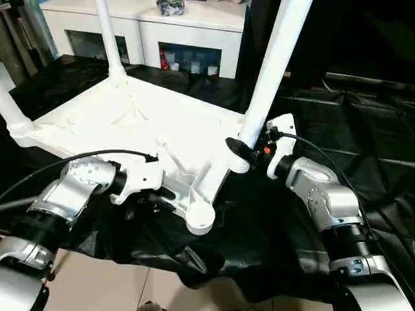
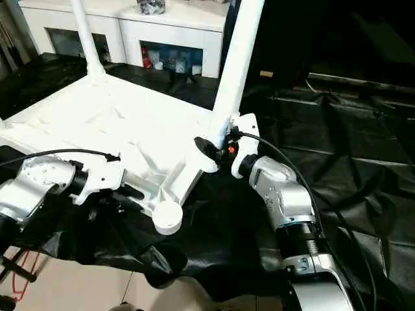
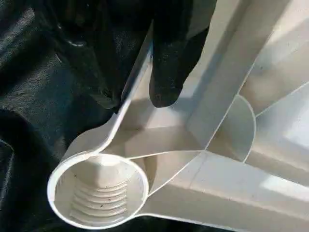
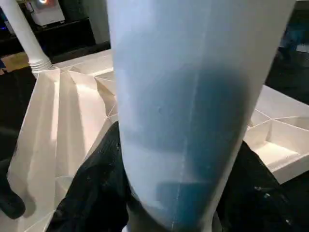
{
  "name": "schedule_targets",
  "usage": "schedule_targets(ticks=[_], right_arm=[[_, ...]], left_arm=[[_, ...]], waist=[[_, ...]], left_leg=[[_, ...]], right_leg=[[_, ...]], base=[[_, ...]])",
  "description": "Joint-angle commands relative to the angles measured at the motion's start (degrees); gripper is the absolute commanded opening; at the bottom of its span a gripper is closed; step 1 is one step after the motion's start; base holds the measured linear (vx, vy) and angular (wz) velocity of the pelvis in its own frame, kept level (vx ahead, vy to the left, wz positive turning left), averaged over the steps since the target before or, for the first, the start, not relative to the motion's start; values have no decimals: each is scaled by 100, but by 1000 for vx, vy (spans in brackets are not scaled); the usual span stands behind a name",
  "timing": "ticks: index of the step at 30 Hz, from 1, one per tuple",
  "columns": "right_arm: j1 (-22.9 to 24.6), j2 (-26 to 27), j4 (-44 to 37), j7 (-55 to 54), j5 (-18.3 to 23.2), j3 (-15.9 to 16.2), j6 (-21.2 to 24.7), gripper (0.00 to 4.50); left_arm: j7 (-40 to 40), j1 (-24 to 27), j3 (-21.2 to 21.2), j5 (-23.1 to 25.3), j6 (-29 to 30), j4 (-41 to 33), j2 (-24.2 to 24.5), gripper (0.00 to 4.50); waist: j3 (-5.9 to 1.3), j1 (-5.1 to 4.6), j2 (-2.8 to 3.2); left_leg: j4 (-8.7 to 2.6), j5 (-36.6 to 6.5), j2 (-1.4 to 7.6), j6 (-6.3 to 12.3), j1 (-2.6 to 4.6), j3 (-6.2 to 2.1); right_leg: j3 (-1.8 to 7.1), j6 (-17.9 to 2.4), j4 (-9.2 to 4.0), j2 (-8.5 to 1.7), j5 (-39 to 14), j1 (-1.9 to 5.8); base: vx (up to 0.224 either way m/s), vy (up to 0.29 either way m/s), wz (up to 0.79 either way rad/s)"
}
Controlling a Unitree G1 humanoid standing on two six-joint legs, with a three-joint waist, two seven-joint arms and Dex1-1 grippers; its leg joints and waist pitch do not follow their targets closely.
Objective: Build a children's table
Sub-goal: Insert table leg to table base
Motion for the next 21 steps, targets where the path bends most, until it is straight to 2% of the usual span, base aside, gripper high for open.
schedule_targets(ticks=[1,5,10,13,16,17,19,21], right_arm=[[-11,-82,-65,9,-66,-8,-90,191],[-6,-79,-81,9,-68,12,-84,191],[-2,-78,-101,18,-78,36,-69,191],[-4,-107,-105,45,-90,62,-64,191],[-24,-142,-70,61,-86,52,-74,191],[-40,-157,-60,63,-78,33,-56,191],[-51,-164,-53,67,-74,20,-45,191],[-69,-181,-12,76,-84,-6,-22,191]], left_arm=[[-6,-171,-138,193,-167,200,-32,83],[80,-280,-267,524,-509,601,-101,49],[83,-346,-402,755,-465,815,-95,23],[44,-385,-439,790,-12,911,-145,16],[-68,-386,-236,466,591,785,-361,9],[-69,-369,-104,246,991,625,-498,7],[-27,-367,-54,176,1207,546,-560,6],[432,-382,109,91,1715,387,-838,4]], waist=[[-428,-19,131],[-413,-18,125],[-400,-53,97],[-393,-109,98],[-385,-144,101],[-385,-153,91],[-404,-152,93],[-425,-169,92]], left_leg=[[-452,-1670,59,-316,55,-1],[-461,-1785,65,-331,65,-8],[-472,-1908,56,-343,60,-24],[-462,-1941,50,-319,69,-24],[-451,-1955,39,-278,63,-25],[-447,-1948,34,-253,50,-25],[-440,-1829,40,-227,44,-24],[-425,-1653,52,-187,44,-1]], right_leg=[[253,-1016,-424,-248,-1601,305],[257,-942,-449,-257,-1826,303],[260,-853,-477,-266,-2143,305],[257,-847,-491,-260,-2297,287],[247,-842,-516,-265,-2503,291],[243,-831,-531,-263,-2558,293],[246,-884,-515,-263,-2398,301],[259,-1083,-461,-239,-1846,310]], base=[[0,0,0],[0,0,0],[0,0,0],[0,0,0],[0,0,0],[0,0,0],[0,0,0],[0,0,0]])
